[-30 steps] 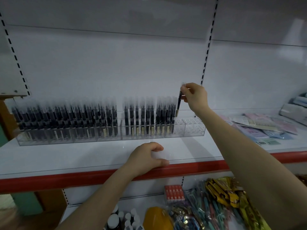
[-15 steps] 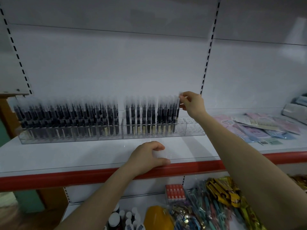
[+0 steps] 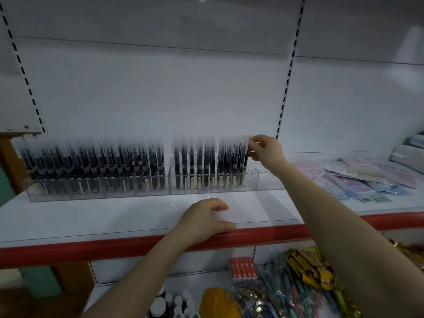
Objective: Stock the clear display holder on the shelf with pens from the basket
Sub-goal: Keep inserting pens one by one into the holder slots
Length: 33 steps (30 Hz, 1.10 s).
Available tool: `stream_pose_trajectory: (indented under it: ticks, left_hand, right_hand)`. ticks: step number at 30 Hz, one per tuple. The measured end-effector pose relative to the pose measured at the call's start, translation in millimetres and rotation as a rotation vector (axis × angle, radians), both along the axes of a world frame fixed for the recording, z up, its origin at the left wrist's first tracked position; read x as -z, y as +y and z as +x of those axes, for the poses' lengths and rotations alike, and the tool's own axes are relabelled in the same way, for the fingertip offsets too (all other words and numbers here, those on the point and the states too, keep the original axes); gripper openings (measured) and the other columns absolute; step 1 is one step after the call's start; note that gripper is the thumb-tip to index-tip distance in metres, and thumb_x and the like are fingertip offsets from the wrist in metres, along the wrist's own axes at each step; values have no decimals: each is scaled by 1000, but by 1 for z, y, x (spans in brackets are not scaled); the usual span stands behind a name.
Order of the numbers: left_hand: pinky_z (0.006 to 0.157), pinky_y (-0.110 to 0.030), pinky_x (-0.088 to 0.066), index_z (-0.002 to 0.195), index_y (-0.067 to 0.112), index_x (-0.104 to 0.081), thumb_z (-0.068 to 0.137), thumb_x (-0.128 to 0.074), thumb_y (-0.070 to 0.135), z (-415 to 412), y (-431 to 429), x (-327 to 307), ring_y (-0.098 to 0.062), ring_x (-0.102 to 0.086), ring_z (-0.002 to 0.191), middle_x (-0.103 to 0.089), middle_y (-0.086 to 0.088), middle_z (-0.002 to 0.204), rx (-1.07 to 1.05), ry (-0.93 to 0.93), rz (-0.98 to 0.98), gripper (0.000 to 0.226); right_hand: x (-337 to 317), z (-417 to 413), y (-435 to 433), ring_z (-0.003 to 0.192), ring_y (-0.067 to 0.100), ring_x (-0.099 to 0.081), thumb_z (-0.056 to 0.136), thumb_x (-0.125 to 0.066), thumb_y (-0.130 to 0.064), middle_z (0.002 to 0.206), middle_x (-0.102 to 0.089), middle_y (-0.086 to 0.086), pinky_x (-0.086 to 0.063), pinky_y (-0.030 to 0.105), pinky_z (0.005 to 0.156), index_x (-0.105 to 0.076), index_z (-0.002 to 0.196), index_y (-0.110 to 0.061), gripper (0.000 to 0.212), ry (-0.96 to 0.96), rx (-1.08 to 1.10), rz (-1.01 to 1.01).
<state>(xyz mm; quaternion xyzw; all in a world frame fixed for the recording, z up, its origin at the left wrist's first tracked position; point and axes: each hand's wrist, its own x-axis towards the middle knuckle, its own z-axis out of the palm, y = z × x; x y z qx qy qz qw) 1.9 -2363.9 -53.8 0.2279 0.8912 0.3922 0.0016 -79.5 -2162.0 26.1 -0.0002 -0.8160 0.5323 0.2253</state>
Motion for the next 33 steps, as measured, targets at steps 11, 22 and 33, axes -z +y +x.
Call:
stream_pose_trajectory:
  ticks: [11, 22, 33]
  left_hand:
    - [102, -30, -40, 117, 23, -60, 72, -77, 37, 0, 0, 1, -9, -50, 115, -57, 10, 123, -5, 11, -1, 50]
    - [97, -30, -42, 118, 16, -61, 82, -66, 40, 12, -3, 5, -14, -52, 112, -60, 2, 119, 47, 317, -45, 44]
    - [76, -2, -35, 102, 6, -68, 88, -61, 19, 113, -58, 108, -5, -56, 90, -67, 0, 97, 69, 259, 212, 20]
  right_hand:
    - [3, 1, 0, 82, 24, -63, 95, -51, -15, 95, -63, 12, -53, 37, 78, -58, 113, 0, 24, -23, 21, 54]
    - [14, 74, -15, 70, 10, -62, 95, -43, -13, 89, -64, 10, -53, 34, 79, -59, 105, 0, 22, 110, 228, 1]
    - [135, 227, -99, 66, 14, -64, 94, -53, -13, 69, -64, 2, -52, 27, 62, -61, 80, -11, 16, 79, 78, -21]
